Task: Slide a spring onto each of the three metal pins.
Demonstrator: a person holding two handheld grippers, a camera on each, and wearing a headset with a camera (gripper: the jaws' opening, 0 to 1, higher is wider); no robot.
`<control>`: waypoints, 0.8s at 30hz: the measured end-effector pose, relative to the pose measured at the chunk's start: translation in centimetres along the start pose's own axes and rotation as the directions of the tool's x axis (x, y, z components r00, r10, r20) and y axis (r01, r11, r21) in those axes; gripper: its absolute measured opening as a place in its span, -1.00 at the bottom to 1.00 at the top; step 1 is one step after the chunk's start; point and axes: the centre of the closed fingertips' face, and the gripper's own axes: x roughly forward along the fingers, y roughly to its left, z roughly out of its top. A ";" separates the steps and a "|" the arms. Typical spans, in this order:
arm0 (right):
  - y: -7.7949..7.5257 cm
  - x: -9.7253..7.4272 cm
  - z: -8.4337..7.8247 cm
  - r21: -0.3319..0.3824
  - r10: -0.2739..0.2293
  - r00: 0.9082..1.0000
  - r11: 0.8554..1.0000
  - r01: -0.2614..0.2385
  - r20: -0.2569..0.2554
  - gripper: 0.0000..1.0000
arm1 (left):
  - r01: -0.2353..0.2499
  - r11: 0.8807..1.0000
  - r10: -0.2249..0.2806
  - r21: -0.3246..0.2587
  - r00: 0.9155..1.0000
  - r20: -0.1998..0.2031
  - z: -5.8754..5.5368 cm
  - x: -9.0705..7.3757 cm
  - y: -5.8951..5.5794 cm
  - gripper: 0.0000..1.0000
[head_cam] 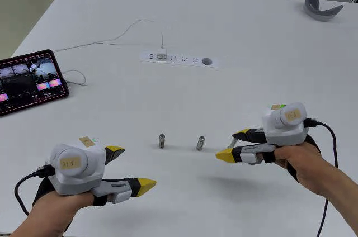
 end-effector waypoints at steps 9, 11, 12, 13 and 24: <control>0.8 -1.3 -1.1 0.045 -0.010 0.999 0.999 0.008 0.052 0.26 | 0.010 1.000 -0.010 0.009 1.000 -0.002 0.3 0.5 -0.1 0.40; 1.0 -1.6 -1.4 0.054 -0.014 0.998 0.998 0.011 0.056 0.26 | 0.012 1.000 -0.012 0.011 1.000 -0.002 0.4 0.6 -0.2 0.40; 1.1 -1.6 -1.6 0.056 -0.016 0.998 0.998 0.013 0.057 0.27 | 0.013 1.000 -0.013 0.012 1.000 -0.003 0.4 0.6 -0.2 0.40; 1.1 -1.8 -1.9 0.059 -0.018 0.998 0.998 0.015 0.059 0.29 | 0.013 1.000 -0.013 0.013 1.000 -0.003 0.4 0.6 -0.2 0.40; 1.3 -2.9 -3.3 0.099 -0.051 0.996 0.994 0.043 0.079 0.36 | 0.015 1.000 -0.015 0.012 1.000 -0.004 0.5 0.7 -0.1 0.41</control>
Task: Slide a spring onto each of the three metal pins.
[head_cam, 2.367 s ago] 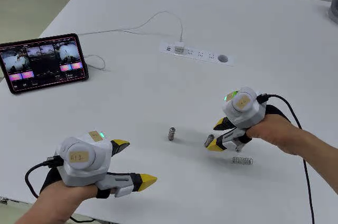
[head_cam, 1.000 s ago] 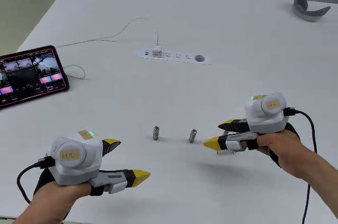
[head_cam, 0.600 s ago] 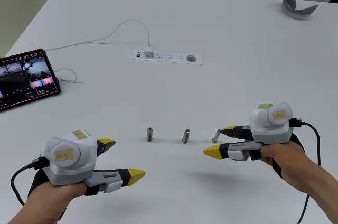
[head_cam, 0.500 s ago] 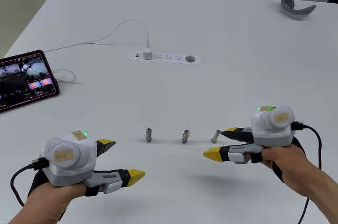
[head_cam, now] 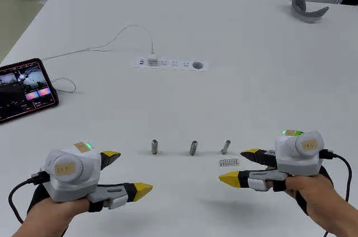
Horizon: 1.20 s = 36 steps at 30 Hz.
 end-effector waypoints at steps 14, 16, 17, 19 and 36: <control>0.1 -0.6 -1.0 0.025 -0.022 1.000 0.999 0.022 0.011 0.49 | 0.004 1.000 -0.004 0.003 1.000 -0.002 0.1 0.2 -0.1 0.42; 0.1 -0.7 -1.1 0.027 -0.024 1.000 0.999 0.023 0.012 0.49 | 0.005 1.000 -0.005 0.004 1.000 -0.003 0.1 0.2 -0.1 0.42; 0.2 -0.8 -1.1 0.029 -0.024 1.000 0.999 0.024 0.012 0.49 | 0.006 1.000 -0.006 0.004 1.000 -0.004 0.0 0.2 -0.1 0.42; 0.1 -0.9 -1.3 0.030 -0.028 1.000 0.999 0.028 0.013 0.50 | 0.007 1.000 -0.007 0.004 1.000 -0.005 0.0 0.2 -0.2 0.42; -0.1 -2.0 -2.6 0.055 -0.042 0.999 0.998 0.042 0.011 0.51 | 0.039 0.999 -0.039 0.028 0.999 -0.013 0.5 1.4 -1.5 0.41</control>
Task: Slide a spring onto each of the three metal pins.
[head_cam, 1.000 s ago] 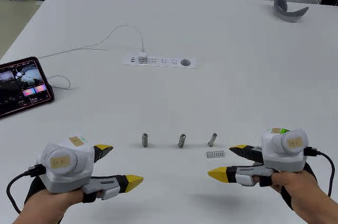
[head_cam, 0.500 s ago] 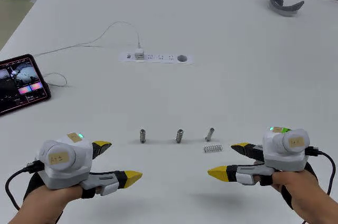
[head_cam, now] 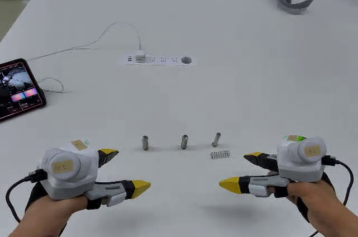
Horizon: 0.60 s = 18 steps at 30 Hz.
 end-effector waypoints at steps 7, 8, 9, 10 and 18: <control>-0.2 -0.9 -0.6 0.002 -0.011 1.000 1.000 0.011 0.003 0.51 | 0.026 0.999 -0.026 0.019 1.000 -0.010 0.2 1.1 -1.2 0.41; -0.3 -1.1 -0.7 0.006 -0.014 1.000 1.000 0.014 0.004 0.51 | 0.032 0.999 -0.031 0.022 0.999 -0.010 0.4 1.2 -1.5 0.41; -0.4 -1.2 -0.7 0.008 -0.017 1.000 1.000 0.016 0.006 0.51 | 0.036 0.999 -0.035 0.023 0.999 -0.010 0.4 1.4 -1.7 0.41; -0.4 -1.3 -0.8 0.009 -0.018 1.000 1.000 0.017 0.007 0.51 | 0.039 0.999 -0.039 0.025 0.999 -0.011 0.5 1.5 -1.9 0.41; -1.1 -2.4 -1.0 0.017 -0.034 0.999 0.999 0.033 0.019 0.51 | 0.078 0.996 -0.077 0.044 0.997 -0.021 1.0 3.2 -3.5 0.41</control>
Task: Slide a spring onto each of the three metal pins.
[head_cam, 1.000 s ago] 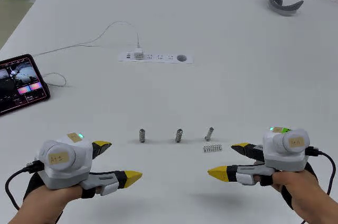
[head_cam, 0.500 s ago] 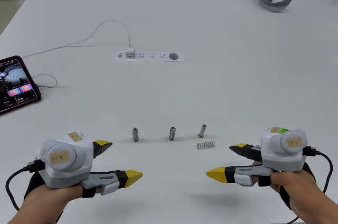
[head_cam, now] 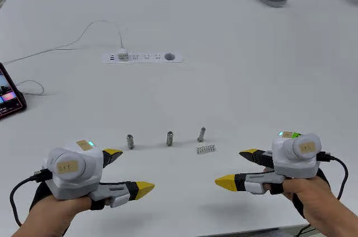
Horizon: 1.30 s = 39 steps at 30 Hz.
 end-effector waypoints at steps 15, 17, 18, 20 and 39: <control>-0.5 -1.3 -0.9 0.019 -0.013 1.000 1.000 0.013 0.004 0.52 | 0.059 0.998 -0.059 0.032 0.998 -0.017 1.0 2.8 -1.7 0.41; -0.6 -1.4 -1.0 0.020 -0.014 1.000 1.000 0.014 0.004 0.52 | 0.067 0.997 -0.067 0.037 0.998 -0.020 1.1 3.2 -2.0 0.41; -0.6 -1.5 -1.1 0.021 -0.015 1.000 1.000 0.015 0.004 0.52 | 0.072 0.997 -0.071 0.040 0.997 -0.023 1.1 3.5 -2.1 0.41; -0.7 -1.8 -1.1 0.023 -0.019 1.000 1.000 0.019 0.008 0.52 | 0.082 0.996 -0.081 0.043 0.996 -0.023 1.3 3.9 -2.3 0.41; -0.5 -2.9 -2.0 0.038 -0.024 1.000 0.999 0.024 0.010 0.52 | 0.156 0.983 -0.150 0.098 0.987 -0.065 2.1 7.8 -4.7 0.40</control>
